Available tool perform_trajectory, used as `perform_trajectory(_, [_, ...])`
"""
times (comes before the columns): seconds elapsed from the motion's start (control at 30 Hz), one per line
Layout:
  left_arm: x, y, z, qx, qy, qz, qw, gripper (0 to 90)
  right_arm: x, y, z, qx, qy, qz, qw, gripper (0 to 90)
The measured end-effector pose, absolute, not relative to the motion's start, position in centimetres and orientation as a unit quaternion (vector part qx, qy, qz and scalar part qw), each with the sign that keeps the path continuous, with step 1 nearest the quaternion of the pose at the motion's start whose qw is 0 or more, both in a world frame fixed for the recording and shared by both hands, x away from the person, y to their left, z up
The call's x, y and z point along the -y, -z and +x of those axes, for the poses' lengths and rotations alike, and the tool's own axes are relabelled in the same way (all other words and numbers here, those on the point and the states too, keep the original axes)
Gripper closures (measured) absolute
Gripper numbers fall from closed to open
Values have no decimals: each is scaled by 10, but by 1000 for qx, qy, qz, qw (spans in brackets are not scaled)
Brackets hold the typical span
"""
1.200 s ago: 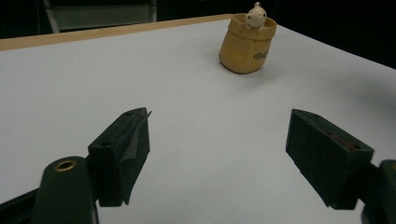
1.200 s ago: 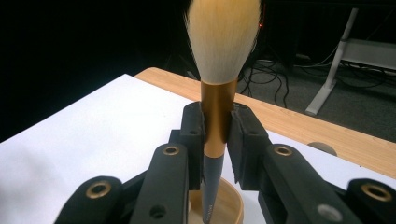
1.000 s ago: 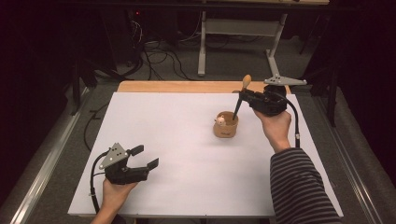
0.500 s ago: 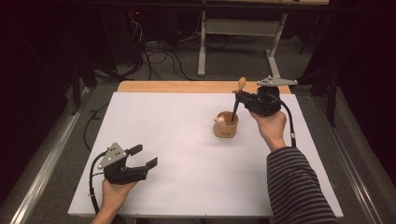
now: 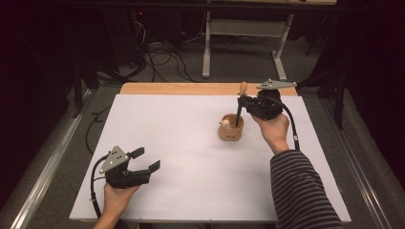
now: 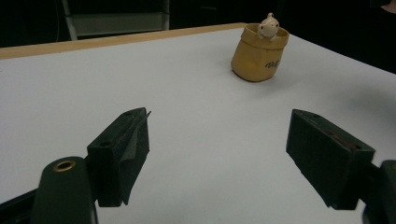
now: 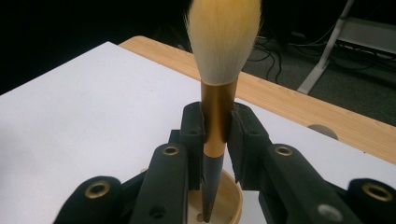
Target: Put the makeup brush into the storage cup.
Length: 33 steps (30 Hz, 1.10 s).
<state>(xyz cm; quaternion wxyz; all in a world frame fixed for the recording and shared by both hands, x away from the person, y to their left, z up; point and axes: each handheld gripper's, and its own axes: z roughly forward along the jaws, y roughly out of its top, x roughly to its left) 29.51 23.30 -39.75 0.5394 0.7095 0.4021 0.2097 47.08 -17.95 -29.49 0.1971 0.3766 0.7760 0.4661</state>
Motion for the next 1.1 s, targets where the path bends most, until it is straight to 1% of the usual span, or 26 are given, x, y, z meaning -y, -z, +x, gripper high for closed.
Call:
perform_trajectory(0.73, [-234,397,295,-402,-210,710,538,223,172,304,478,-790,-443,379,189,778])
perform_trajectory(0.87, [-234,397,295,-402,-211,710,538,222,171,307,480,-794,-436,382,183,674])
perform_trajectory(0.9, [-234,397,295,-402,-211,710,538,222,171,307,480,-794,-436,382,183,674])
perform_trajectory(0.93, [-234,397,295,-402,-211,710,539,222,170,308,480,-793,-433,386,185,634])
perform_trajectory(1.0, [-234,397,295,-402,-210,710,539,222,171,308,480,-793,-433,387,184,590])
perform_trajectory(1.1, [-234,397,295,-402,-210,710,539,222,172,309,479,-792,-436,388,180,560])
